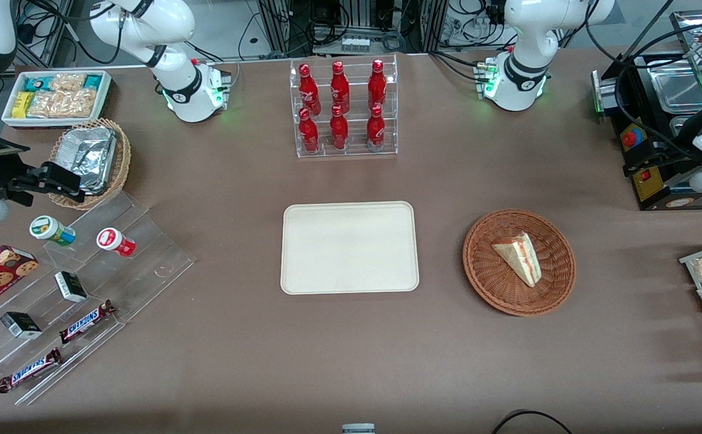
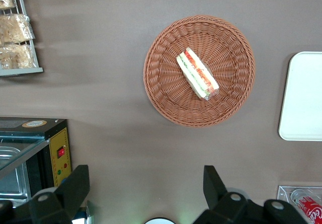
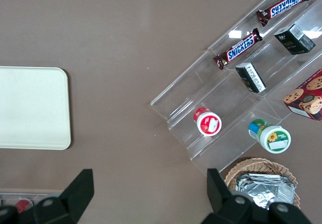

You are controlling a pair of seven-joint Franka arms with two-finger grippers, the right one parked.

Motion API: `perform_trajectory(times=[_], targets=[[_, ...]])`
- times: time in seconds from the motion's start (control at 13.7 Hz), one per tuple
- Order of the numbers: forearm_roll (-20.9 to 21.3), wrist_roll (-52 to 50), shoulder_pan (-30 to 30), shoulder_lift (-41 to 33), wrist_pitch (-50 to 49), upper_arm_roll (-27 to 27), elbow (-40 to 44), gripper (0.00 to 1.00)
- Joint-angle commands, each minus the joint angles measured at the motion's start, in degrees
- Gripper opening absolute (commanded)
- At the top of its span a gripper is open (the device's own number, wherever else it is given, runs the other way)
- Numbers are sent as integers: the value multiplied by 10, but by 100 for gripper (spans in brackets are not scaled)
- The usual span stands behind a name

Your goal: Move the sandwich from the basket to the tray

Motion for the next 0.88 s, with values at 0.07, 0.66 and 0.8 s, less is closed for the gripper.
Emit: perform_trajectory(times=[0.07, 0.66, 0.8], targets=[[-9, 8, -5, 5, 1, 1, 8, 100], [-5, -89, -9, 98, 52, 1, 9, 100], [-10, -137, -9, 130, 76, 0, 8, 100]])
